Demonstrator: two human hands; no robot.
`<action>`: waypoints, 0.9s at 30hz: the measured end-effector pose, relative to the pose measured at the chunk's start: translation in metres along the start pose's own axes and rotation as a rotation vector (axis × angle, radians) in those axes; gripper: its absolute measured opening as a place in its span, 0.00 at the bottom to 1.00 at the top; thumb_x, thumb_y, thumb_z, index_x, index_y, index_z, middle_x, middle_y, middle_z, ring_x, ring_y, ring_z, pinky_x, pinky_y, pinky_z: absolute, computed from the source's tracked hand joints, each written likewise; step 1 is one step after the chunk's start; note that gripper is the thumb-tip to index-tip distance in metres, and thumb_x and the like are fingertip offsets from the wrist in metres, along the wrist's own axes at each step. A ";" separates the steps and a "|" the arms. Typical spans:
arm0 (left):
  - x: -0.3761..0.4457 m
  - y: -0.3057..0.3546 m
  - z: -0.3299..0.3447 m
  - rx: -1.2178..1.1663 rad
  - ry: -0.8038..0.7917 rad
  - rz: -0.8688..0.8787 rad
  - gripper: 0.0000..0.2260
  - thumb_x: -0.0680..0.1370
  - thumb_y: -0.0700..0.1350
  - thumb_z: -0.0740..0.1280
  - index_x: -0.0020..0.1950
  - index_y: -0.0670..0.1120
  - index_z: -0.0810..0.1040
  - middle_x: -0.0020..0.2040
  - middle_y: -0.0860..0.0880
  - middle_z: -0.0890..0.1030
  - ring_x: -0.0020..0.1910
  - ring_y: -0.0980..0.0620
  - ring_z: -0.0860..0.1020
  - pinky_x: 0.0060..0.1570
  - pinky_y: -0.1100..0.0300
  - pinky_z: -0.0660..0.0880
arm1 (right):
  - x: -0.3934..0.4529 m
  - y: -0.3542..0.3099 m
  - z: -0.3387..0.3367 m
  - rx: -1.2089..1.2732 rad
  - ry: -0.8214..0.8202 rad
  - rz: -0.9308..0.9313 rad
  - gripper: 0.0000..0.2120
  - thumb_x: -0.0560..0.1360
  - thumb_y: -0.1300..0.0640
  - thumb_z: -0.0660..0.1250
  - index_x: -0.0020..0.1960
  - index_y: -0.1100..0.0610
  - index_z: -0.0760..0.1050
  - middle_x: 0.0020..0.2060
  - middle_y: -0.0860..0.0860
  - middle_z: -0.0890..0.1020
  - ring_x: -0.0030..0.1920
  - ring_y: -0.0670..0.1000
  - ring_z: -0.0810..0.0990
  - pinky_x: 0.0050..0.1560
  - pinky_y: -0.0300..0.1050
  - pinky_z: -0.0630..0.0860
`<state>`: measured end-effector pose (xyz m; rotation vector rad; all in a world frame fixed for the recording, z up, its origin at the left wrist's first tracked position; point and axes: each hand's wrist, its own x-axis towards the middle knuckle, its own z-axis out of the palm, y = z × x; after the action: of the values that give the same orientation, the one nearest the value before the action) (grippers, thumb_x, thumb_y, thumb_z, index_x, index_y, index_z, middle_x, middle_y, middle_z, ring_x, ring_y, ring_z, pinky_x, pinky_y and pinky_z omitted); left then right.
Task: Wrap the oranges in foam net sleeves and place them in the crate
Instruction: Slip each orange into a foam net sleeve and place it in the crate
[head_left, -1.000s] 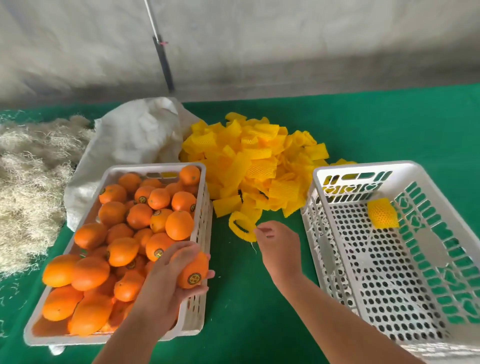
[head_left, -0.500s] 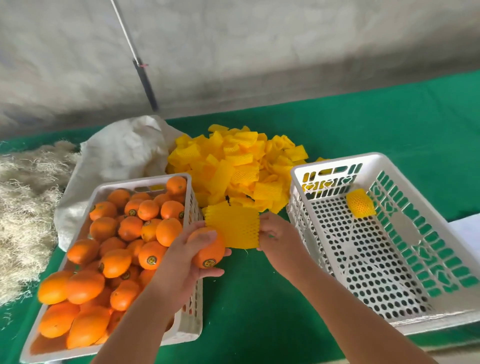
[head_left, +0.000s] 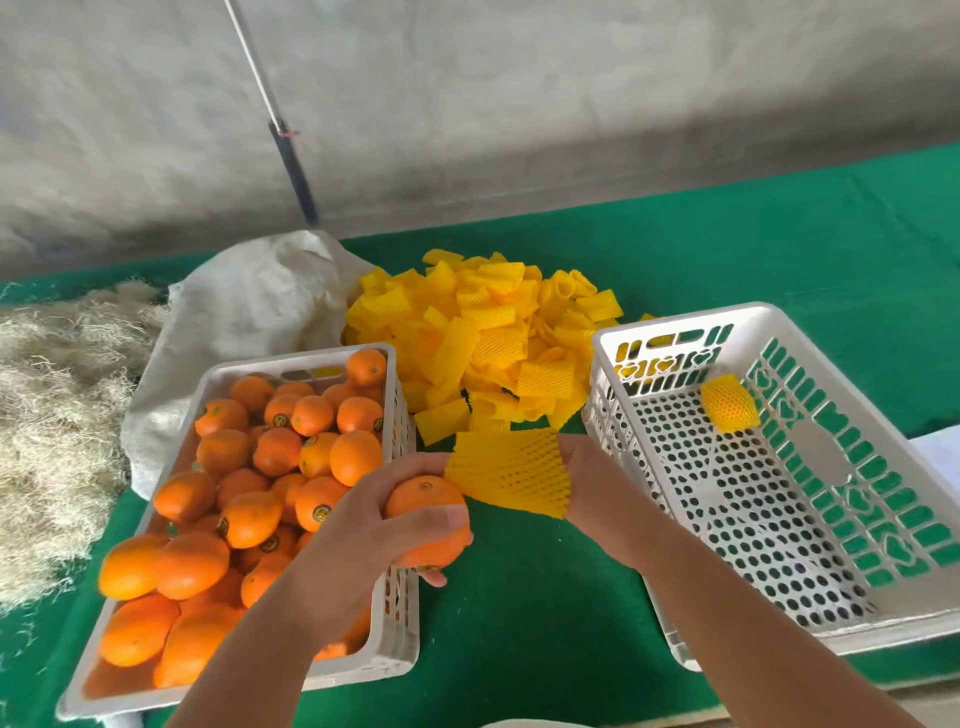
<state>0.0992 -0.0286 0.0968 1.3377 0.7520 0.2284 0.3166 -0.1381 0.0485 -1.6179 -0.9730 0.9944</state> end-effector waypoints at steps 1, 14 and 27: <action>-0.002 0.001 -0.003 -0.012 0.009 -0.001 0.26 0.66 0.57 0.82 0.64 0.60 0.84 0.60 0.53 0.83 0.56 0.38 0.86 0.42 0.50 0.83 | -0.002 -0.002 0.000 -0.037 -0.025 -0.012 0.04 0.76 0.53 0.76 0.51 0.49 0.85 0.47 0.57 0.88 0.52 0.70 0.84 0.57 0.71 0.80; -0.004 0.005 -0.005 -0.633 0.191 0.090 0.23 0.81 0.44 0.65 0.76 0.43 0.72 0.71 0.38 0.79 0.71 0.34 0.77 0.69 0.37 0.76 | -0.019 -0.023 0.025 -0.156 -0.065 -0.211 0.19 0.73 0.57 0.75 0.55 0.40 0.72 0.49 0.28 0.81 0.53 0.29 0.79 0.51 0.23 0.72; -0.006 -0.006 0.006 -0.321 0.297 0.195 0.22 0.81 0.55 0.70 0.71 0.45 0.77 0.64 0.40 0.84 0.65 0.40 0.82 0.61 0.48 0.82 | -0.026 -0.030 0.036 -0.033 0.014 -0.270 0.23 0.75 0.64 0.69 0.35 0.36 0.79 0.26 0.37 0.76 0.29 0.36 0.76 0.30 0.27 0.68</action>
<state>0.0974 -0.0382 0.0936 1.0802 0.7926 0.6869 0.2696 -0.1442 0.0744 -1.4714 -1.1675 0.7849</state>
